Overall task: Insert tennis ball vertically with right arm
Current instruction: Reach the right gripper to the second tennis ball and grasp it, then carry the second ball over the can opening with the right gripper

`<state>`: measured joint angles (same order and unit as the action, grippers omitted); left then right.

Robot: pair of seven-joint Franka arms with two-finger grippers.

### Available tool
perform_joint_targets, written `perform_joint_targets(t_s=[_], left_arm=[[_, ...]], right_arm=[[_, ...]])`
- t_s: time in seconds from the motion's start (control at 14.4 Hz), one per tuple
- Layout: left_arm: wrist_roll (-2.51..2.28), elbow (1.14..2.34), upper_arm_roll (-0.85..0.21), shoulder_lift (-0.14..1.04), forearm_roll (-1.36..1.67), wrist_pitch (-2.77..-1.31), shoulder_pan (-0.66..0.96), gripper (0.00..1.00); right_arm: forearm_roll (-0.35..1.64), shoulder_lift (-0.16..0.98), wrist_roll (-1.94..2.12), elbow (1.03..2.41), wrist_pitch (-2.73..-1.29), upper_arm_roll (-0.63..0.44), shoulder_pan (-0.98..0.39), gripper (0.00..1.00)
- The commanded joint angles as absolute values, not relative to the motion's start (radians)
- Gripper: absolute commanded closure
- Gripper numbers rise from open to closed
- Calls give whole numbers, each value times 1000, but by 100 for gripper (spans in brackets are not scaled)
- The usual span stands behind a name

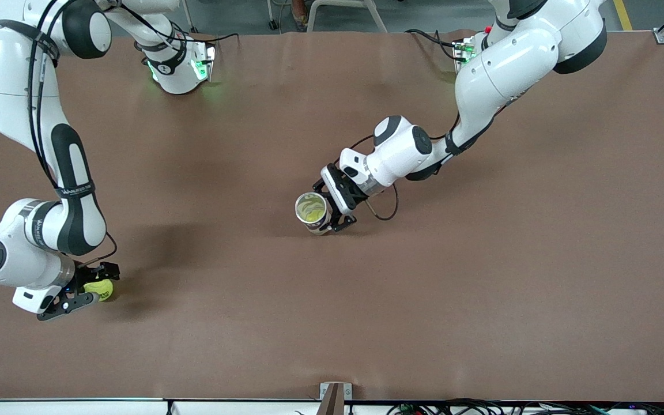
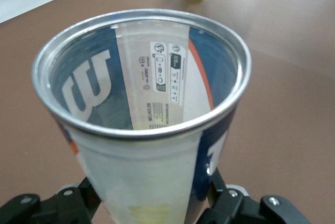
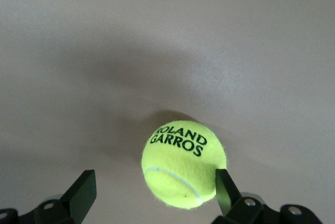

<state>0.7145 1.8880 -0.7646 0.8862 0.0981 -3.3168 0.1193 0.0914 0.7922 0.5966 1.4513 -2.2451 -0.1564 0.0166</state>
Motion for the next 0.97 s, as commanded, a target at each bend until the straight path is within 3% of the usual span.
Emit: perform_joint_targets(t_s=[0.0, 0.28, 0.42, 0.49, 0.69, 0.76, 0.9], left_arm=[[724, 1887, -775, 888, 97, -3333, 115, 20], [724, 1888, -773, 888, 97, -3333, 115, 20], [724, 1888, -773, 890, 100, -3333, 115, 20], [724, 1887, -773, 890, 100, -3333, 115, 20], [724, 1887, -773, 890, 97, -3333, 115, 20], [724, 1887, -773, 890, 100, -3333, 115, 20], [724, 1887, -773, 890, 100, -3333, 115, 20]], right_arm=[[72, 819, 634, 1442, -2270, -137, 43, 0], [74, 827, 667, 1440, -2293, -137, 44, 2], [74, 827, 669, 1440, -2293, -135, 44, 10], [72, 827, 669, 1440, -2293, -137, 44, 21], [69, 827, 673, 1436, -2289, -137, 40, 69], [72, 821, 672, 1434, -2281, -137, 38, 77], [87, 796, 667, 1433, -2219, -130, 28, 80]])
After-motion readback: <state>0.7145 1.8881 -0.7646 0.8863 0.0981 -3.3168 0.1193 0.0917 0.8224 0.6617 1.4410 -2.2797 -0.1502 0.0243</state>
